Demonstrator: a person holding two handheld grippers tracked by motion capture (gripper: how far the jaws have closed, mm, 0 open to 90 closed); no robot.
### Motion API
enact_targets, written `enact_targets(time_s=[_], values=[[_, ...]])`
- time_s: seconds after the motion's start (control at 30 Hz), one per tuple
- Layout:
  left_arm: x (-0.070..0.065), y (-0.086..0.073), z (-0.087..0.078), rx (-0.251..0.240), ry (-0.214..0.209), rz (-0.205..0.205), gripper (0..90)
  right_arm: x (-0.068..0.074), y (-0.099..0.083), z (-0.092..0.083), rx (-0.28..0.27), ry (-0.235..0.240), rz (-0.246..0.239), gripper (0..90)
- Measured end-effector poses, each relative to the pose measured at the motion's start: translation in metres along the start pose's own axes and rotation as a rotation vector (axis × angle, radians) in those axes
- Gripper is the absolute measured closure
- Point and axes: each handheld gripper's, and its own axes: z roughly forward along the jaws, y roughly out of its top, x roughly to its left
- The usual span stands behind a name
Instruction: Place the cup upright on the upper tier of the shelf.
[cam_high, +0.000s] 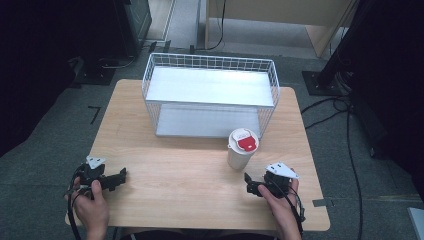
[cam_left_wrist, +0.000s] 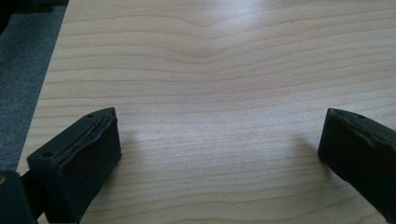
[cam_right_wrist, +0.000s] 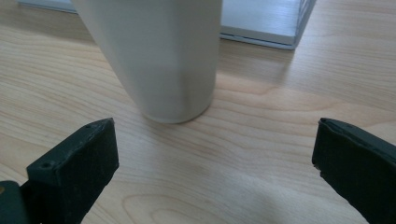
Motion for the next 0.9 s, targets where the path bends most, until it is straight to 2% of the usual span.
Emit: enact_targets(time_s=[0.67, 0.73, 0.9], values=[[0.0, 0.0, 0.0, 0.0, 0.0, 0.0, 0.0, 0.025, 0.02, 0.022, -0.056, 0.058, 0.004, 1.9], [0.0, 0.0, 0.0, 0.0, 0.0, 0.0, 0.0, 0.027, 0.022, 0.024, -0.074, 0.058, 0.012, 6.1], [0.0, 0.0, 0.0, 0.0, 0.0, 0.0, 0.0, 0.03, 0.027, 0.029, -0.107, 0.066, 0.04, 6.6]])
